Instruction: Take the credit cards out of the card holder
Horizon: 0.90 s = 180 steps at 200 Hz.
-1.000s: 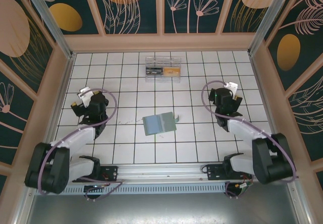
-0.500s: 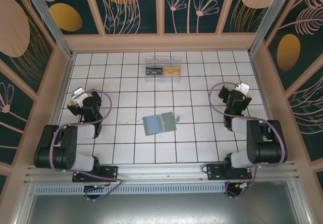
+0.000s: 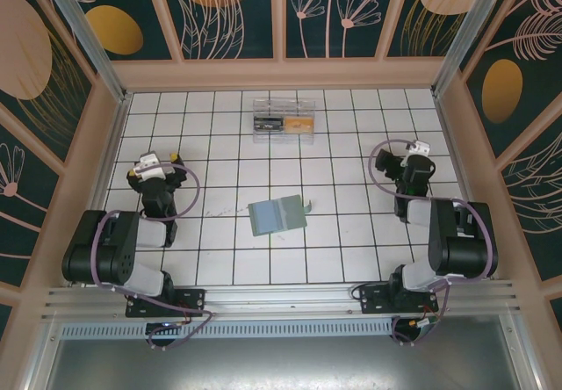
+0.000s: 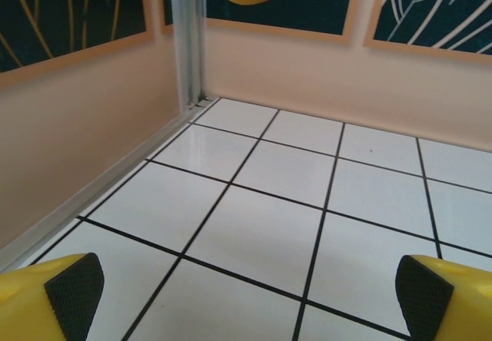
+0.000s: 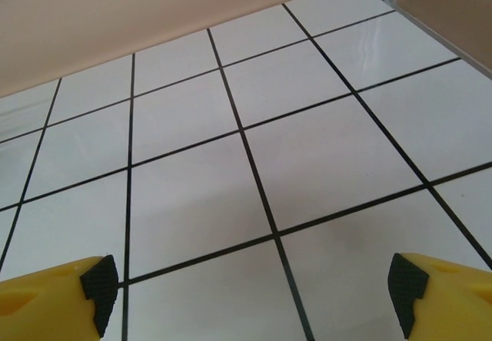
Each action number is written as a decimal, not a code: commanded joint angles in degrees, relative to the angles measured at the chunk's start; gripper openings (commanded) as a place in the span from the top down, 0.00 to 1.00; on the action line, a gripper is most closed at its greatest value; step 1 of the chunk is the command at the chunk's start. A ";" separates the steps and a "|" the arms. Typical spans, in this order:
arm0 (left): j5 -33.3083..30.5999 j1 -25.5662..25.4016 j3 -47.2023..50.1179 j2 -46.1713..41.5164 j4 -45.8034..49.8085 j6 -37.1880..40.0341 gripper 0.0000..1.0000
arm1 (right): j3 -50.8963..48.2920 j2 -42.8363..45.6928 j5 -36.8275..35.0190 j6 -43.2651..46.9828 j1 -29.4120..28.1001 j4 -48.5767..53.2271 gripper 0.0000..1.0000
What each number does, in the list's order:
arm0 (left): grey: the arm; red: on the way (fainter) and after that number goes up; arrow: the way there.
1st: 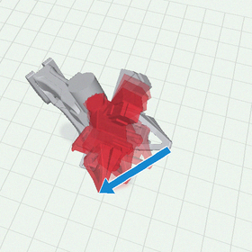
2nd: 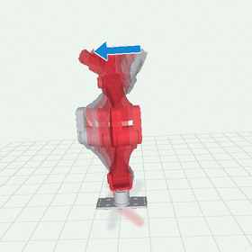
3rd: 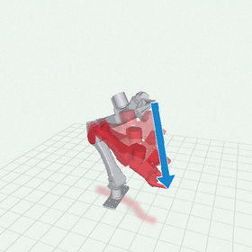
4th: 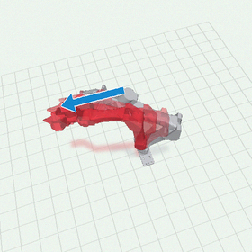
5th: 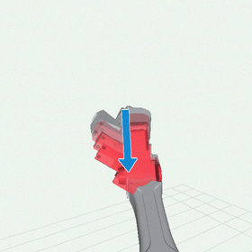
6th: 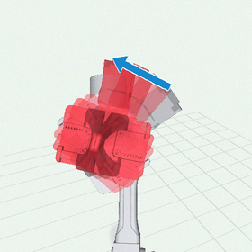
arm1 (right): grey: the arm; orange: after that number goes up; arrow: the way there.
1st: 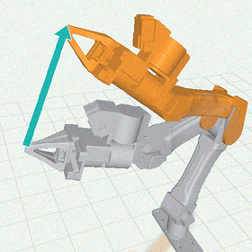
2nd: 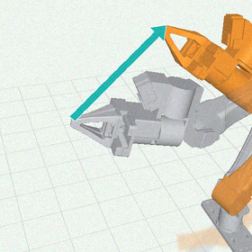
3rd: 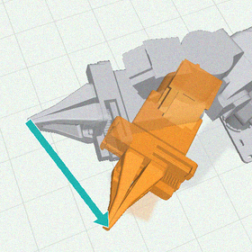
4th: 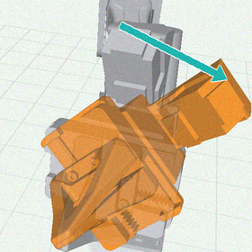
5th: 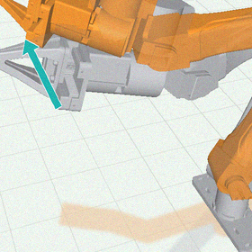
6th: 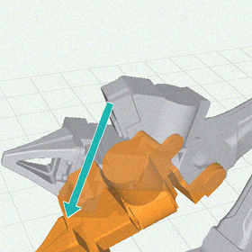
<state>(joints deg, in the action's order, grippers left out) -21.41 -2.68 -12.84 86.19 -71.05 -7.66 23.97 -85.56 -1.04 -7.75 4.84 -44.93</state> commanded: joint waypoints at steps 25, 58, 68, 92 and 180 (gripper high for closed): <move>1.73 0.21 0.97 1.05 -5.47 1.21 0.01 | -7.58 2.94 2.74 -0.42 3.20 -15.51 0.01; 1.74 0.22 0.89 0.91 -5.19 1.31 0.01 | -11.13 3.76 0.96 0.52 1.74 -21.45 0.01; 1.77 0.26 0.92 0.93 -5.08 1.31 0.01 | -12.13 3.47 -0.45 2.03 0.06 -23.65 0.01; 1.80 0.22 0.95 0.95 -5.07 1.33 0.01 | -17.39 -3.95 -2.12 6.49 -3.55 -41.59 0.01; 2.38 0.25 0.61 1.11 -4.65 1.51 0.01 | -11.07 -2.69 -1.83 6.52 -3.82 -27.44 0.01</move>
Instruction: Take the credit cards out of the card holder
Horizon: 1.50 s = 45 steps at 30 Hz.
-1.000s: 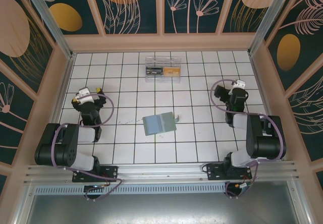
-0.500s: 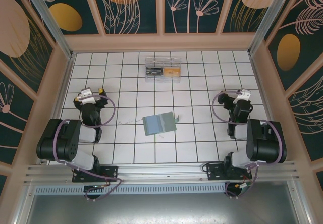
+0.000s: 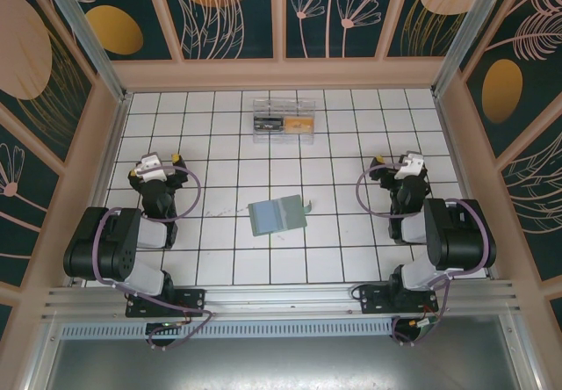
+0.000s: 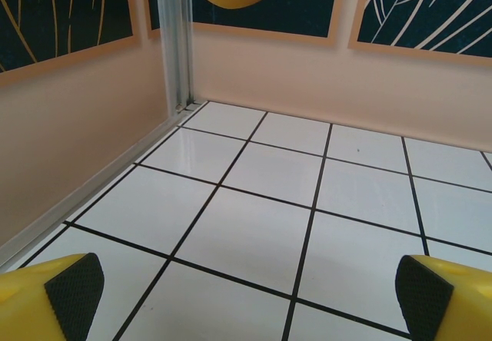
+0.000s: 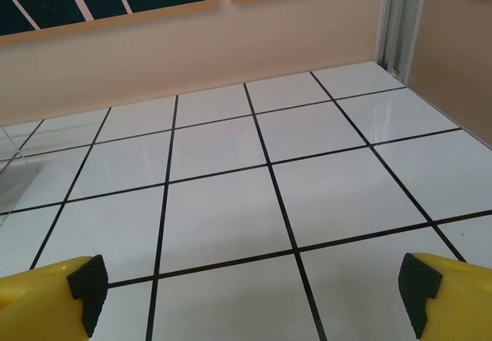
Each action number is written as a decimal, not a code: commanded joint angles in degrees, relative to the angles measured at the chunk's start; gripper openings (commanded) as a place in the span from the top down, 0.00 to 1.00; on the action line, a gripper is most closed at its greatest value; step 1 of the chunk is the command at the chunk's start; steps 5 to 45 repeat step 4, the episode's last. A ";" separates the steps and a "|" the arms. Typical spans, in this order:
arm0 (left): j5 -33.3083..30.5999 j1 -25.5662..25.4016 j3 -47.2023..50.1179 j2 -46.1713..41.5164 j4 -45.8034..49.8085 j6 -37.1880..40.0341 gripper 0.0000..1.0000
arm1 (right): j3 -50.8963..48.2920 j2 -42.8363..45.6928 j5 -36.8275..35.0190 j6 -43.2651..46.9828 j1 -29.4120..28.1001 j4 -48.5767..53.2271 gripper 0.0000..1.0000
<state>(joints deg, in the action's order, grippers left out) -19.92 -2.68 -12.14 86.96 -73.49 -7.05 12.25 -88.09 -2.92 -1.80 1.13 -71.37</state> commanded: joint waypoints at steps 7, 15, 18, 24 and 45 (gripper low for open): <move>0.97 0.23 0.10 0.19 -2.54 0.97 0.01 | 0.73 -0.22 0.29 0.55 0.00 -0.84 0.01; 0.97 0.23 0.10 0.19 -2.54 0.97 0.01 | 0.73 -0.22 0.29 0.55 0.00 -0.84 0.01; 0.97 0.23 0.10 0.19 -2.54 0.97 0.01 | 0.73 -0.22 0.29 0.55 0.00 -0.84 0.01; 0.97 0.23 0.10 0.19 -2.54 0.97 0.01 | 0.73 -0.22 0.29 0.55 0.00 -0.84 0.01; 0.97 0.23 0.10 0.19 -2.54 0.97 0.01 | 0.73 -0.22 0.29 0.55 0.00 -0.84 0.01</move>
